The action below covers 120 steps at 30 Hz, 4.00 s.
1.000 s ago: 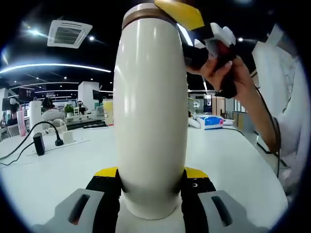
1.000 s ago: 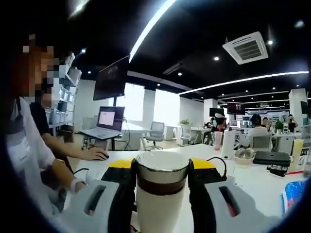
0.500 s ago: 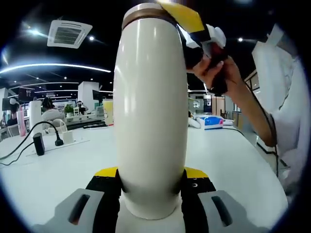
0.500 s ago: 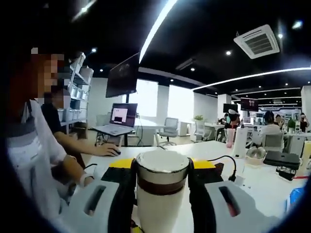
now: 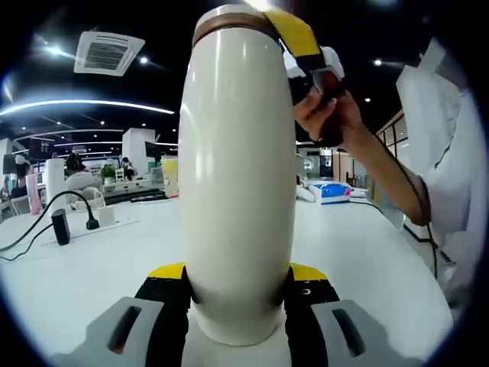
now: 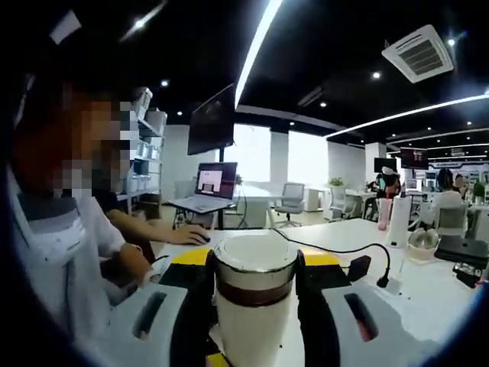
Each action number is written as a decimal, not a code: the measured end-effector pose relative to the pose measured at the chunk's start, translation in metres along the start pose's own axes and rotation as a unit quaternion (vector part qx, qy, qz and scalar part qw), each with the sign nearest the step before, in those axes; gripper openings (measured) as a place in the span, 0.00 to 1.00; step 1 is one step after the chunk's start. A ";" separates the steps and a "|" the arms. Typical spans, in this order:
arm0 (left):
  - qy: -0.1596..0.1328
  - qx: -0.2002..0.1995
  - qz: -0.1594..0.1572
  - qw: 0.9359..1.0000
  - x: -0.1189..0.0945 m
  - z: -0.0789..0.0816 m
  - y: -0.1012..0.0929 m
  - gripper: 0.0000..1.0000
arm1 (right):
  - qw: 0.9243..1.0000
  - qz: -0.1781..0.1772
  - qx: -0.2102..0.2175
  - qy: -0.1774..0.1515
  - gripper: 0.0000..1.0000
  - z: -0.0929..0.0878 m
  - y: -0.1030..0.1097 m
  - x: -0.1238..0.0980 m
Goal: Grasp the water cup twist off the cup lid place the cup lid on the table
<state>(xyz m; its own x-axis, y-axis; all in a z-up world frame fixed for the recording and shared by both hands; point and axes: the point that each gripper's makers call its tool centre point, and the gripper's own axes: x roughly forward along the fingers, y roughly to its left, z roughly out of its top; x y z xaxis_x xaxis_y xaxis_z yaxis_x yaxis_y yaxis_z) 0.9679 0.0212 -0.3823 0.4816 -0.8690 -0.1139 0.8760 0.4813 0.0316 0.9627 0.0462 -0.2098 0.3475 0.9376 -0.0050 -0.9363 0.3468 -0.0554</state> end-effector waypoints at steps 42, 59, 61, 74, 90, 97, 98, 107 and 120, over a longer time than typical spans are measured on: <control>0.002 0.001 -0.001 1.000 0.001 0.000 -0.001 0.50 | 0.962 -0.271 -0.019 0.023 0.66 -0.007 0.020 -0.031; 0.003 0.001 -0.002 1.000 0.001 -0.001 -0.001 0.50 | 0.921 -0.386 -0.015 -0.051 0.69 0.005 0.030 -0.017; 0.003 0.001 -0.002 1.000 0.001 -0.001 -0.001 0.50 | 0.909 -0.411 -0.021 -0.058 0.69 0.008 0.023 -0.023; 0.003 0.002 -0.003 1.000 0.001 -0.001 -0.002 0.50 | 0.856 -0.511 -0.009 -0.077 0.69 0.000 -0.006 -0.023; 0.004 0.003 -0.004 1.000 0.002 -0.001 -0.001 0.50 | 0.847 -0.525 -0.033 -0.077 0.56 0.004 -0.014 -0.019; 0.004 0.003 -0.004 1.000 0.003 -0.002 -0.002 0.49 | 0.849 -0.522 -0.033 -0.077 0.48 0.001 -0.014 -0.017; 0.004 0.004 -0.004 1.000 0.003 -0.002 -0.002 0.49 | 0.849 -0.522 -0.031 -0.078 0.47 0.001 -0.014 -0.017; 0.003 0.003 -0.005 1.000 0.003 -0.002 -0.002 0.49 | 0.860 -0.504 -0.033 -0.076 0.47 0.001 -0.013 -0.016; 0.003 0.004 -0.005 1.000 0.003 -0.002 -0.002 0.49 | 0.905 -0.419 -0.036 -0.065 0.47 0.001 -0.013 -0.011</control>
<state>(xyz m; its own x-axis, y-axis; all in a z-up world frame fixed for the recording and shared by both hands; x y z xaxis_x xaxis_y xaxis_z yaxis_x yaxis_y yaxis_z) 0.9675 0.0184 -0.3846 0.4731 -0.8727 -0.1209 0.8807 0.4722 0.0380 0.9710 0.0309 -0.2085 0.9210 0.3426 0.1852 -0.3394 0.9393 -0.0499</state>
